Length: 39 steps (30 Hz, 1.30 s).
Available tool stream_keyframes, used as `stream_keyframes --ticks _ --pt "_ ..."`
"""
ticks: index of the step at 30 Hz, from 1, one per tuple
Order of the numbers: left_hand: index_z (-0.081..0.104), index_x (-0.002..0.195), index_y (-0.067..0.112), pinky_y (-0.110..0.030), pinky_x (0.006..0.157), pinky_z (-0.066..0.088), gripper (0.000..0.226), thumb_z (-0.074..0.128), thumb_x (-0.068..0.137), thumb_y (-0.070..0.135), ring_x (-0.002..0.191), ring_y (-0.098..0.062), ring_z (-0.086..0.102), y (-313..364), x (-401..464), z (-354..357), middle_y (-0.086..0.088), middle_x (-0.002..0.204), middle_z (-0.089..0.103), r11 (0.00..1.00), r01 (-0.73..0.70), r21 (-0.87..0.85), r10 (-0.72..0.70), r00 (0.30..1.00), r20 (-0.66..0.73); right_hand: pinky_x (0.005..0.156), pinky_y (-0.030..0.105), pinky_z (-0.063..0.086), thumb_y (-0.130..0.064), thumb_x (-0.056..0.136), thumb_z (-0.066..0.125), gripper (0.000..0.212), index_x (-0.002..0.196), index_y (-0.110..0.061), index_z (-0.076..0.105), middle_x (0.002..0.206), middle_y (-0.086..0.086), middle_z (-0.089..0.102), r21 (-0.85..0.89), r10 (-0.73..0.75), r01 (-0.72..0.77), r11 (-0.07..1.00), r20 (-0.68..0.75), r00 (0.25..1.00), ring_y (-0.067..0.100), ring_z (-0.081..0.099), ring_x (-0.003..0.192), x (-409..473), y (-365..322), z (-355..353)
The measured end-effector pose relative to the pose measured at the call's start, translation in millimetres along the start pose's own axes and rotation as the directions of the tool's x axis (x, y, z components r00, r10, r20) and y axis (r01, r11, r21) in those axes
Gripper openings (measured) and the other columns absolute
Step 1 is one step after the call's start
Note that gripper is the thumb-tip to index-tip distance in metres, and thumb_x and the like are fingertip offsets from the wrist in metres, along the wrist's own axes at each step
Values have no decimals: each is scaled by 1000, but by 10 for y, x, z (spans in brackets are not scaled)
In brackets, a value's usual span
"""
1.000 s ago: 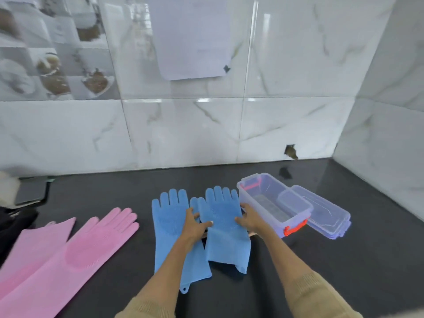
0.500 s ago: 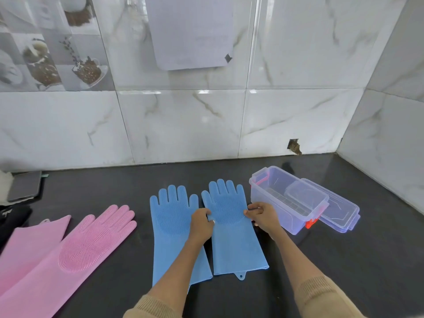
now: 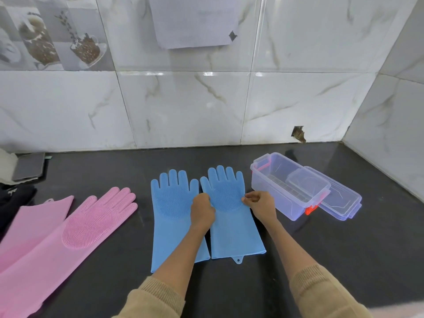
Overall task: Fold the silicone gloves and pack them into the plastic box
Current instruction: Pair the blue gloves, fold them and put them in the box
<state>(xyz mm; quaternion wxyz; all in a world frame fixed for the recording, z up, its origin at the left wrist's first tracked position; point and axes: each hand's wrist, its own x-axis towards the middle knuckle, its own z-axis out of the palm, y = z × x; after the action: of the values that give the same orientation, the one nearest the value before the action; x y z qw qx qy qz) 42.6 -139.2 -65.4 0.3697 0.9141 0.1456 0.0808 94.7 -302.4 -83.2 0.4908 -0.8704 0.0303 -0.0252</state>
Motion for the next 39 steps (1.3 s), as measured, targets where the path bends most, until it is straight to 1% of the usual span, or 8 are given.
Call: stream_keyframes --ticks 8,13,17,23,25,29,33,39 --pt "62 112 7 -22 87 43 20 52 95 15 108 -21 59 -116 -258 -259 -8 121 61 989 -57 -134 24 971 -240 98 37 47 -22 93 57 26 111 -5 66 118 11 67 30 24 -24 999 16 1000 26 63 106 -93 -87 -67" --pt "62 114 11 -33 91 44 24 53 95 21 109 -24 58 -740 -524 -646 -7 119 63 964 174 -201 -253 833 -492 95 27 43 -19 94 55 18 106 -11 65 115 8 66 54 -34 39 998 -93 995 14 59 94 -380 -154 120" --pt "61 117 8 -40 93 45 28 55 94 22 108 -29 60 -1075 -590 -890 -11 118 65 869 406 -283 -490 780 -388 86 19 43 -17 92 58 15 102 -12 68 106 3 68 20 -182 181 983 26 983 12 60 91 -539 -412 442" --pt "61 81 14 -32 70 44 19 62 89 32 72 -20 63 -1114 -370 -988 -4 80 65 866 438 -239 -478 866 -148 93 34 47 -18 90 61 32 116 -1 62 112 15 68 -128 -119 139 982 149 982 28 63 106 -596 -633 861" --pt "55 67 14 -31 62 43 30 61 89 33 59 -19 52 -1102 -325 -982 -6 67 55 878 447 -174 -468 878 -106 86 36 50 -22 90 61 30 106 3 65 102 18 70 -183 -119 151 971 173 978 30 65 96 -576 -667 919" --pt "63 81 16 -24 58 42 22 59 90 35 68 -14 58 -1041 -250 -946 0 77 62 891 451 -59 -452 892 -20 59 28 42 -27 90 60 35 78 5 68 63 14 60 -241 -91 148 959 231 969 20 54 58 -541 -723 1005" --pt "47 80 18 -24 61 39 14 56 91 20 68 -11 48 -1005 -158 -890 3 75 50 909 386 -158 -396 918 -31 46 22 24 -25 91 57 52 46 -16 32 45 -2 28 -247 -110 190 950 304 946 12 27 41 -500 -790 1047" --pt "43 114 22 -42 79 57 26 45 93 6 102 -29 61 -1006 -47 -904 -8 113 55 754 360 -549 -302 933 197 65 21 41 -27 95 52 20 101 -10 41 92 1 49 66 -98 77 995 433 896 14 50 81 -511 -851 1137"
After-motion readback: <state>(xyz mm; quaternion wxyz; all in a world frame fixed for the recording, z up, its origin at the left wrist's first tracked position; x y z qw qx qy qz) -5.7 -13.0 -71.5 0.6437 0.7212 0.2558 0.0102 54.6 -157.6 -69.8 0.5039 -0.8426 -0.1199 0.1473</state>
